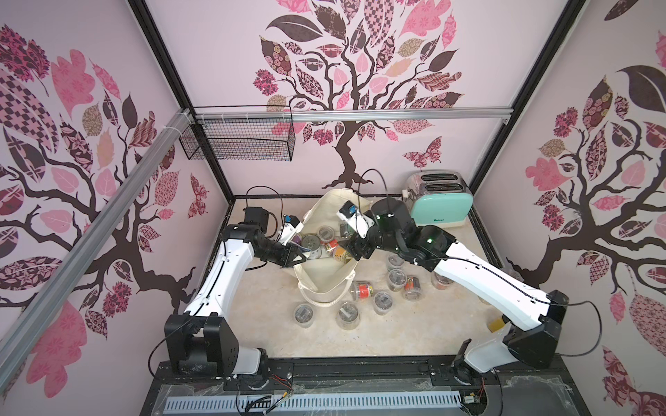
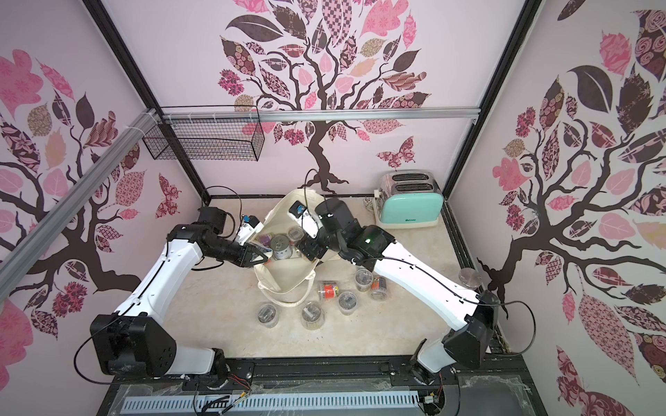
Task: Take out the seed jars from the canvas bag
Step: Pick up the seed jar from the canvas bag.
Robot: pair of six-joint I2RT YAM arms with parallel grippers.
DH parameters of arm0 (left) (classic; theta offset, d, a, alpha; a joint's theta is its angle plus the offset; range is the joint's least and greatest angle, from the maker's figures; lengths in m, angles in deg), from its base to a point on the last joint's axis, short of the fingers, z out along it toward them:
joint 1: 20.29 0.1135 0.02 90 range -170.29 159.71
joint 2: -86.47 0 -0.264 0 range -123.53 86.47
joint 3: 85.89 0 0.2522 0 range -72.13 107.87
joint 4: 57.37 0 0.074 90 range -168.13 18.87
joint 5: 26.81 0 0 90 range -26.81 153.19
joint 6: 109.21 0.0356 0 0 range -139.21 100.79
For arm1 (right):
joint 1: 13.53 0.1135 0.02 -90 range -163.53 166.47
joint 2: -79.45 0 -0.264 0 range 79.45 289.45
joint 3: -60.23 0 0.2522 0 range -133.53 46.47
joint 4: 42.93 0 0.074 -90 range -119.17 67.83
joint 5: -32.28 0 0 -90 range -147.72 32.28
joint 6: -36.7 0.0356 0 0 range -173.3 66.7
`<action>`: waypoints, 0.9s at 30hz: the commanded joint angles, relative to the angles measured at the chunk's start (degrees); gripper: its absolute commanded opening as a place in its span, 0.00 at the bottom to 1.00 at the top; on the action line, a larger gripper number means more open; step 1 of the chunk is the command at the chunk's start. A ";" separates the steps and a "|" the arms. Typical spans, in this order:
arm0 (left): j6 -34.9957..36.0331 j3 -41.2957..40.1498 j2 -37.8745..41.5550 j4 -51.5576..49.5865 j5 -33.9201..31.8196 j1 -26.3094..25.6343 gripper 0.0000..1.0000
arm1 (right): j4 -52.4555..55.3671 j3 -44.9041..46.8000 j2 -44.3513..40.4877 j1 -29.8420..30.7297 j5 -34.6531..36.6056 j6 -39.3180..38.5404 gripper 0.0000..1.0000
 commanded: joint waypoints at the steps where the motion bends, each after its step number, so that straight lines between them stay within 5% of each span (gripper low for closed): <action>1: 0.74 -1.66 1.66 0.41 1.70 -0.09 0.00 | 3.94 -0.71 4.83 2.40 5.51 -14.56 0.88; 7: 1.24 -3.00 3.86 1.12 2.22 -0.15 0.00 | 2.92 0.95 12.15 2.48 18.19 -26.62 0.94; 14: -1.62 -3.52 3.61 3.77 0.65 -0.18 0.00 | 3.76 -6.68 21.54 1.49 22.20 -27.82 0.96; 20: -2.44 -4.46 4.71 4.77 2.40 -1.27 0.00 | 7.23 -10.84 24.13 1.47 10.84 -8.59 0.98; 27: -2.72 -5.30 5.35 5.44 3.21 -1.52 0.00 | 19.82 -19.64 33.10 0.53 12.30 15.54 0.91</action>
